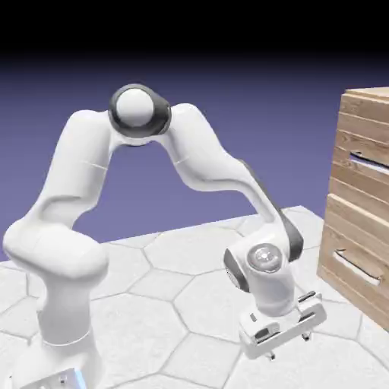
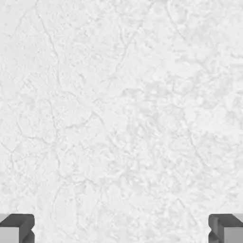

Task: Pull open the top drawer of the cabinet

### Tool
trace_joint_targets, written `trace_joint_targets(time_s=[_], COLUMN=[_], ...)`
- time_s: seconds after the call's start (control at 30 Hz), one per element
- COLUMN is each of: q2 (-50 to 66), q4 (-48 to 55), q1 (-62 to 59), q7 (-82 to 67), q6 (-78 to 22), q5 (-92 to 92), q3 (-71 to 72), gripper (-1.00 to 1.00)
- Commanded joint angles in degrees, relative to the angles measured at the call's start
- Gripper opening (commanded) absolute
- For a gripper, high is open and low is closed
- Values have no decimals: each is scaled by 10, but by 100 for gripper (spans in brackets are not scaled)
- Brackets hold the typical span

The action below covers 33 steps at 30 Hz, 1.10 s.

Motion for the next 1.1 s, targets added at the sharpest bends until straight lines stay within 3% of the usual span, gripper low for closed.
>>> trace_joint_targets(time_s=[0.0,0.93,1.07], q2=[18,524,525], q4=[7,198,240], q1=[10,287,263], q7=[2,61,66], q6=[-7,-197,-181], q5=[25,723,727], q3=[-15,-443,-441], gripper=[0,0,0])
